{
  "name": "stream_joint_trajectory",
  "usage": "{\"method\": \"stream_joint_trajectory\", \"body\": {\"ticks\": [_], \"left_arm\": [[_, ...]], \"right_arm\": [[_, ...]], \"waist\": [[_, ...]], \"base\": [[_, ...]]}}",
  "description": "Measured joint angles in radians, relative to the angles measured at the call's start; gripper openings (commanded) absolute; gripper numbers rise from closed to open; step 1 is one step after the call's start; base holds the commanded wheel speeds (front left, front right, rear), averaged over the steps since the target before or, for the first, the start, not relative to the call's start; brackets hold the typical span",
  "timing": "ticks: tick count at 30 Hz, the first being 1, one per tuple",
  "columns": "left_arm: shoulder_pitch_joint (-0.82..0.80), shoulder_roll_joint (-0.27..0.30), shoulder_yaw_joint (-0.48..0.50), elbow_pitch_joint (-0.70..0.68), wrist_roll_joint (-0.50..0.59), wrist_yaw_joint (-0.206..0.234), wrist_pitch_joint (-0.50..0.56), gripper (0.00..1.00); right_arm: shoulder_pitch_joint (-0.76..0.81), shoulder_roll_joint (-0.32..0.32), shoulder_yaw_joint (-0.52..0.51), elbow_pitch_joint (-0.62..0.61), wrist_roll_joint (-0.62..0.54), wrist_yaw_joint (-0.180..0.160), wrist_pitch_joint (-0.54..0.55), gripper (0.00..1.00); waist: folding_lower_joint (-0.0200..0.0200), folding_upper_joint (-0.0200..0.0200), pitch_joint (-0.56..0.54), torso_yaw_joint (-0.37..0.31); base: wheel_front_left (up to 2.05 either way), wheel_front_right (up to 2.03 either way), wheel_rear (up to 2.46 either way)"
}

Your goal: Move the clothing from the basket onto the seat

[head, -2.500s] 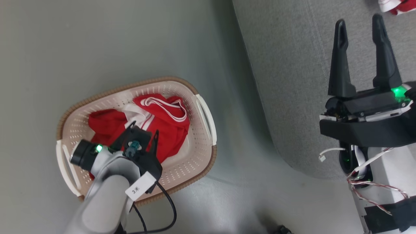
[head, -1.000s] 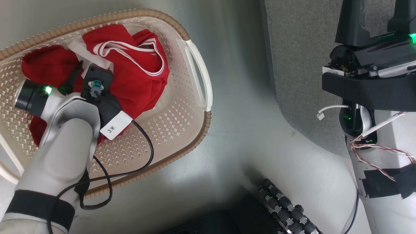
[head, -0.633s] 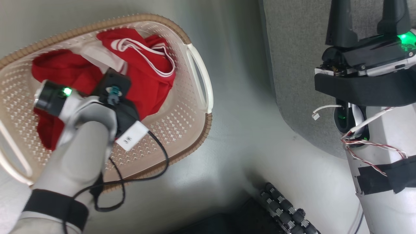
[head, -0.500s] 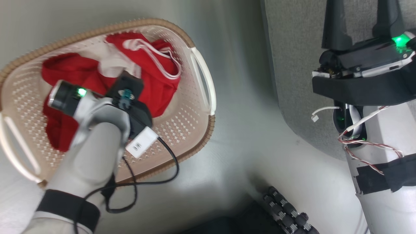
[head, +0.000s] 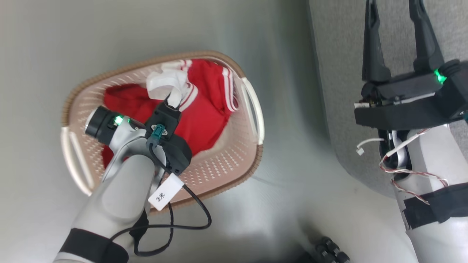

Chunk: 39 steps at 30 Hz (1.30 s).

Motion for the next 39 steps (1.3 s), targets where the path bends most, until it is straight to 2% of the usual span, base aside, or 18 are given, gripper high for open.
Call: {"method": "stream_joint_trajectory", "body": {"ticks": [17, 30, 39], "left_arm": [[0.022, -0.013, -0.050, -0.141, -0.019, -0.071, -0.008, 0.00], [-0.014, -0.024, -0.050, -0.247, -0.069, -0.102, -0.009, 0.00], [-0.017, -0.029, -0.051, -0.255, -0.117, -0.119, -0.009, 0.00]], "right_arm": [[0.130, -0.018, -0.026, 0.105, 0.000, 0.009, 0.001, 1.00], [0.203, -0.031, -0.031, 0.183, 0.001, 0.036, 0.001, 1.00], [0.242, -0.032, -0.013, 0.238, 0.001, 0.065, 0.001, 1.00]], "waist": [[-0.0001, 0.0000, -0.223, 0.107], [-0.0001, -0.0001, -0.411, 0.170], [0.0000, -0.0001, -0.531, 0.204]], "base": [[0.00, 0.00, 0.00], [0.00, 0.00, 0.00], [0.00, 0.00, 0.00]]}}
